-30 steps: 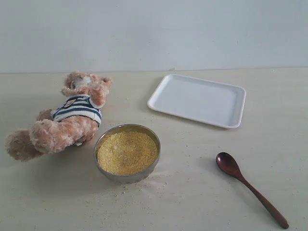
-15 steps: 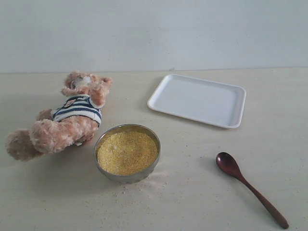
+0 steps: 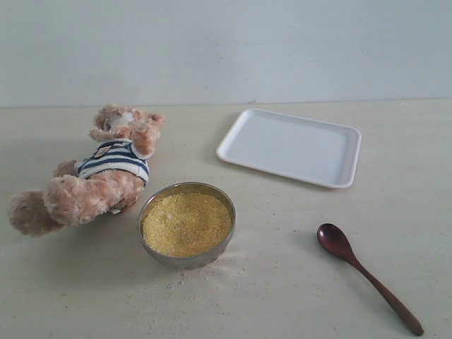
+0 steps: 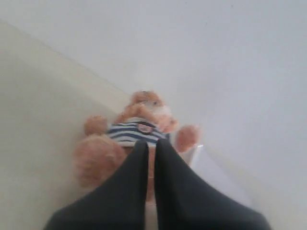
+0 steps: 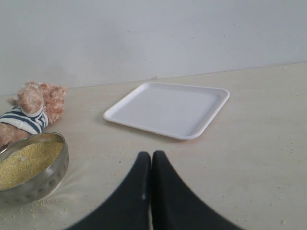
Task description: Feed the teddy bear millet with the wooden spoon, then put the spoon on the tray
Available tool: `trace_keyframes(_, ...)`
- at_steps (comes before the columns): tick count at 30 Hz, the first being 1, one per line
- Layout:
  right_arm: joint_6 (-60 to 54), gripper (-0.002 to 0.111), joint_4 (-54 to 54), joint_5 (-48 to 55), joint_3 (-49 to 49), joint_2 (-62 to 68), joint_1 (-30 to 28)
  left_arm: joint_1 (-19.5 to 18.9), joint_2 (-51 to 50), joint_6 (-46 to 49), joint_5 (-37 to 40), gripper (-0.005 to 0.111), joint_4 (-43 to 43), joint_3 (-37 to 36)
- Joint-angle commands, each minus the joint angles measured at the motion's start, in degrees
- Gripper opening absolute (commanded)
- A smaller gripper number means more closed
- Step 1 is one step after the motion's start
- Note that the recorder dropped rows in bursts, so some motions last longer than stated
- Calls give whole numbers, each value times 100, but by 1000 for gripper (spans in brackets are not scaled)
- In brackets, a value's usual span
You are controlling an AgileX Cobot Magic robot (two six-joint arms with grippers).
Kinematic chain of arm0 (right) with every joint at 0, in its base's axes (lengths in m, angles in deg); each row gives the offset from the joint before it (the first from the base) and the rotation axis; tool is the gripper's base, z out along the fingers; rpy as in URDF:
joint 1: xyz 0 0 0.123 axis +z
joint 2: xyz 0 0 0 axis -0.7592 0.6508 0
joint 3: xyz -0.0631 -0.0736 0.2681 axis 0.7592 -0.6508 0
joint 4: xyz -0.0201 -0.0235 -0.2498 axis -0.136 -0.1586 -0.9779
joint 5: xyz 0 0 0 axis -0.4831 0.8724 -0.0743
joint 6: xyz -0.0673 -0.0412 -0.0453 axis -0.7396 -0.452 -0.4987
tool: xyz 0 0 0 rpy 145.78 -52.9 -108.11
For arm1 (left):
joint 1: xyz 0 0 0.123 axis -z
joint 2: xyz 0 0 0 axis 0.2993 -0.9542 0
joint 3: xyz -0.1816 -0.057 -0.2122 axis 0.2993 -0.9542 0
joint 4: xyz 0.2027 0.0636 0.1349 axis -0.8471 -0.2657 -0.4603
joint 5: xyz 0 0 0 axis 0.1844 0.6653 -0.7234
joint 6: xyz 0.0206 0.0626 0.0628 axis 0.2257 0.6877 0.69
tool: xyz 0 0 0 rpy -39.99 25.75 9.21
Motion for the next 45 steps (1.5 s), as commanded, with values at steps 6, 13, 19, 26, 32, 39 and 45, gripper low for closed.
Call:
trace_keyframes(6,-10,0,-35,-14,2,-25,-21,-7,12,-509,-1466,5,2825,-14)
trace_keyframes(13,-10,0,-35,-14,2,-25,-21,-7,12,-15,-690,5,1990,924)
trace_keyframes(19,-10,0,-35,-14,2,-25,-21,-7,-1194,383,205,5,1186,1786)
trace_keyframes(26,-10,0,-35,-14,2,-25,-21,-7,-3836,1349,1152,5,361,2758)
trace_keyframes(32,-10,0,-35,-14,2,-25,-21,-168,-6186,2680,1733,5,337,4193)
trace_keyframes(39,-10,0,-35,-14,2,-25,-21,-1150,-8556,3962,2869,8,1091,5928)
trace_keyframes(45,-10,0,-35,-14,2,-25,-21,-1308,-9645,5029,3376,77,2635,6161)
